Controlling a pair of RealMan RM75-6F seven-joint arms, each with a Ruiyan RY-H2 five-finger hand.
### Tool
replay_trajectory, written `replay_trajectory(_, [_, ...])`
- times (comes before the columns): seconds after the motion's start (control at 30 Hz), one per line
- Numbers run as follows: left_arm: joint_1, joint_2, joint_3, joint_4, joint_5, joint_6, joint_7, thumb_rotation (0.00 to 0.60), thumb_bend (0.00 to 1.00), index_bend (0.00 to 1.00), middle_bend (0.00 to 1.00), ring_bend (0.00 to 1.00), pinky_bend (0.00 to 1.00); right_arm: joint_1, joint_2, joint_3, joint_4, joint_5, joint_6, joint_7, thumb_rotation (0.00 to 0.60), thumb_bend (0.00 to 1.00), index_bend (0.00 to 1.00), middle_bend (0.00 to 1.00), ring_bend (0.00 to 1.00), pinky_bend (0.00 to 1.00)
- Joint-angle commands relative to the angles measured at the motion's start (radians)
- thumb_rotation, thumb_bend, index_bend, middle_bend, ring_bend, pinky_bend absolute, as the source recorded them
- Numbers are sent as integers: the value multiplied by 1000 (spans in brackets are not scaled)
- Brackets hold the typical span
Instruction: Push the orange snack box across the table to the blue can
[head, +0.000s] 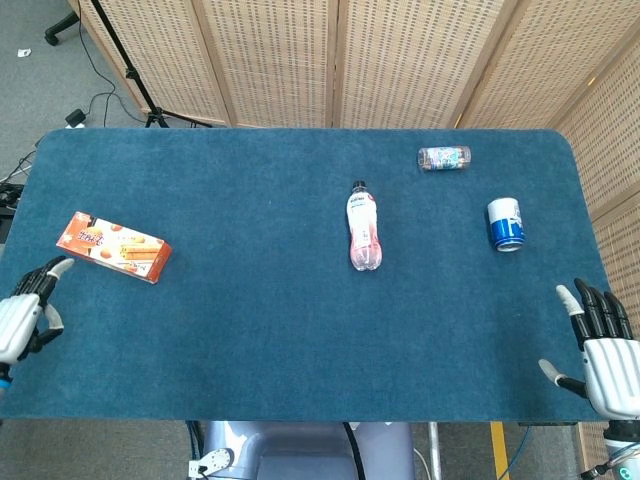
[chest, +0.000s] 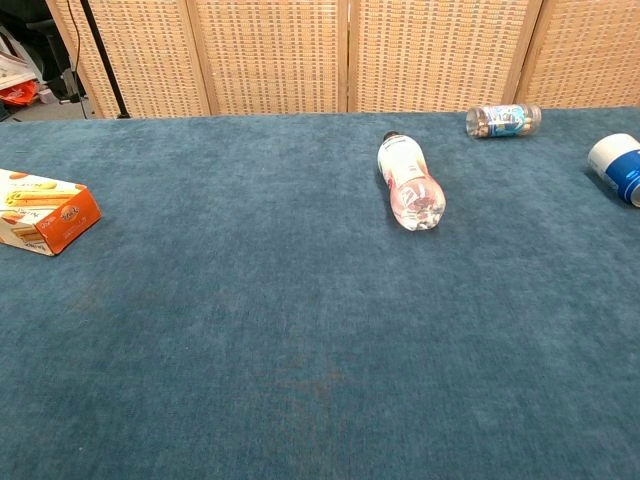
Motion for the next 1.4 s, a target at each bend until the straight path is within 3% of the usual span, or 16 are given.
replay_trajectory(0.03, [-78,6,-38,109,-50,-118,-163,600,1000,0,0,0,0,1,-2,0,-1,1,-2,-4,600,0,0,0,0,0])
replay_trajectory(0.27, [-146,-94,-71,380,-116,-282,-424,600,1000,0,0,0,0,6,-10,3,2,17,-15,-21,600,0,0,0,0,0])
replay_trajectory(0.47, [-215,-171,-90,557,-147,-444,-574,600,1000,0,0,0,0,17,-20,9,6,37,-37,-44,600,0,0,0,0,0])
replay_trajectory(0.87, [-341,-287,-97,770,-114,-673,-755,600,1000,0,0,0,0,37,-44,24,19,91,-76,-84,600,0,0,0,0,0])
replay_trajectory(1.1, [-381,-352,-90,884,-59,-737,-895,600,1000,0,0,0,0,46,-49,28,22,109,-94,-87,600,0,0,0,0,0])
replay_trajectory(1.4, [-427,-412,-51,997,18,-757,-981,600,1000,0,0,0,0,50,-57,29,23,121,-99,-102,600,0,0,0,0,0])
